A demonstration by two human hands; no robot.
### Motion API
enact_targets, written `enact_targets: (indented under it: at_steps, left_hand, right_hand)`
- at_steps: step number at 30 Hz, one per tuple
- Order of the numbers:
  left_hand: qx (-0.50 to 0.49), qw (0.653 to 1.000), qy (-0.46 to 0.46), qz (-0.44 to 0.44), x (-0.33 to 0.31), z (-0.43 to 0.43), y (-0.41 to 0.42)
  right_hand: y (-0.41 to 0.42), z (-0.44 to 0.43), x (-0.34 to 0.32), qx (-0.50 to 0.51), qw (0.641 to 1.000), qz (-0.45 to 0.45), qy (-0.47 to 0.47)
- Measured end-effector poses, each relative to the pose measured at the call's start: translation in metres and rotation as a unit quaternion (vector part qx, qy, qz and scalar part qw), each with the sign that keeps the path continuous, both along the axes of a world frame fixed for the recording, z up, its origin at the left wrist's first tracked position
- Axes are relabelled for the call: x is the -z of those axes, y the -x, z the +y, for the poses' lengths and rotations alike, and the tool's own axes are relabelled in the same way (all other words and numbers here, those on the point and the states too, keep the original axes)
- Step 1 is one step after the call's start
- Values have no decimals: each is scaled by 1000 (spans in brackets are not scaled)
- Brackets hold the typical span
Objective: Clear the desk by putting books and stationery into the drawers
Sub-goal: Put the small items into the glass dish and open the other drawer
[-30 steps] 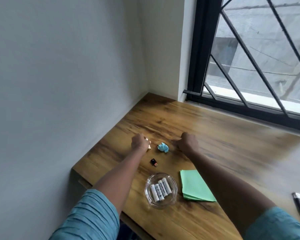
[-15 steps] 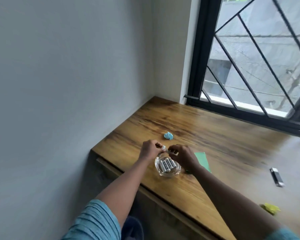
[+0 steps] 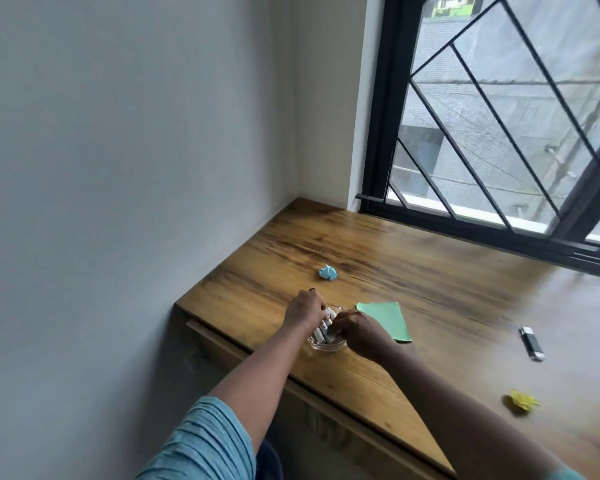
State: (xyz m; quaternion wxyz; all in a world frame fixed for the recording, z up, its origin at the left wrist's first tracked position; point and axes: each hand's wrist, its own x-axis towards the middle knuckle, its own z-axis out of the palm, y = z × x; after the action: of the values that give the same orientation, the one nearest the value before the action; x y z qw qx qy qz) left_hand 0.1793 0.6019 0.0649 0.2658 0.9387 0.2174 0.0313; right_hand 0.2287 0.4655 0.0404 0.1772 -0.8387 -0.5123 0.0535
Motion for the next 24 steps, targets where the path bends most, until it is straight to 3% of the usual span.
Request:
enact_targets:
  at_steps: [10, 19, 24]
  left_hand:
    - [-5, 1000, 11, -23, 2, 3, -4]
    - [-93, 992, -2, -91, 7, -6, 40]
    - [-90, 988, -23, -124, 35, -30, 80]
  right_hand:
    - [-1, -6, 1, -6, 1000, 17, -1]
    - [42, -32, 11, 115, 992, -3, -55]
    - [83, -51, 38, 194, 980, -20, -44]
